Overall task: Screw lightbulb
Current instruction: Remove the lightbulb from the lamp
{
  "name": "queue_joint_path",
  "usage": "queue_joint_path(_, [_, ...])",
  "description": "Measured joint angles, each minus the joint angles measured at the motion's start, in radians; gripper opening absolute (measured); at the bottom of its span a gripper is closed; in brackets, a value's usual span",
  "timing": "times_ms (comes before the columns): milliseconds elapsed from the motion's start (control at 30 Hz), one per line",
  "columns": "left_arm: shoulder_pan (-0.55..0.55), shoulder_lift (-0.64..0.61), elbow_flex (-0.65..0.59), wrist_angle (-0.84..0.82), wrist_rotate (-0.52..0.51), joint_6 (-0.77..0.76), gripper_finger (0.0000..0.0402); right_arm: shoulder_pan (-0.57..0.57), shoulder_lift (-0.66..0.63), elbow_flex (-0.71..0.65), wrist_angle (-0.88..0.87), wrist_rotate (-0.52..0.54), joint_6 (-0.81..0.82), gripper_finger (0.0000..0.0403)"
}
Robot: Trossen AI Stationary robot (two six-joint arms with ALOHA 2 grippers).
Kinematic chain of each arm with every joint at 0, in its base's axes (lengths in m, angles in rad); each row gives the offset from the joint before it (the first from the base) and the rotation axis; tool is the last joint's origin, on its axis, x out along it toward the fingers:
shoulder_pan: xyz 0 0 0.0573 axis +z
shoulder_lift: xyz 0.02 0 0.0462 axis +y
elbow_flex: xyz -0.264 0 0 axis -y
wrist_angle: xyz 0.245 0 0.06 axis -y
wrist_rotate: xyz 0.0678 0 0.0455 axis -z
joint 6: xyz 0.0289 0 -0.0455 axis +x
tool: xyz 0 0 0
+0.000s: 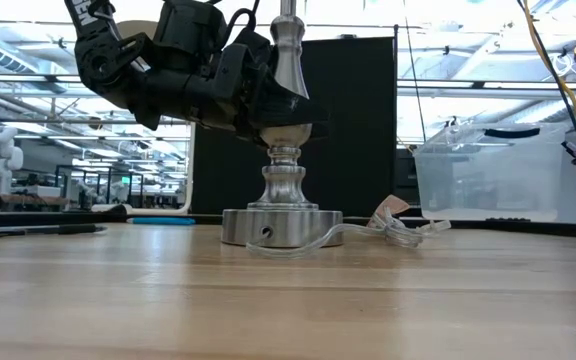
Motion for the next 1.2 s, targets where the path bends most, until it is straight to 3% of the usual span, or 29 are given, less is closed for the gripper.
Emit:
queue_joint_path(167, [0.0, 0.0, 0.0, 0.0, 0.0, -0.005, 0.0258, -0.025, 0.0, 0.0, 0.009, -0.017, 0.002, 0.0287])
queue_joint_path(633, [0.0, 0.0, 0.001, 0.0, 0.0, -0.01, 0.0258, -0.042, -0.001, 0.0, 0.036, -0.061, -0.036, 0.0152])
queue_joint_path(933, [0.0, 0.0, 0.002, 0.002, 0.007, -0.007, 0.0258, -0.042, -0.01, 0.0, 0.008, -0.073, -0.113, 0.0165])
queue_joint_path(1200, [0.0, 0.0, 0.001, 0.0, 0.011, -0.004, 0.0258, -0.044, -0.015, 0.0, -0.009, -0.101, -0.125, 0.0152])
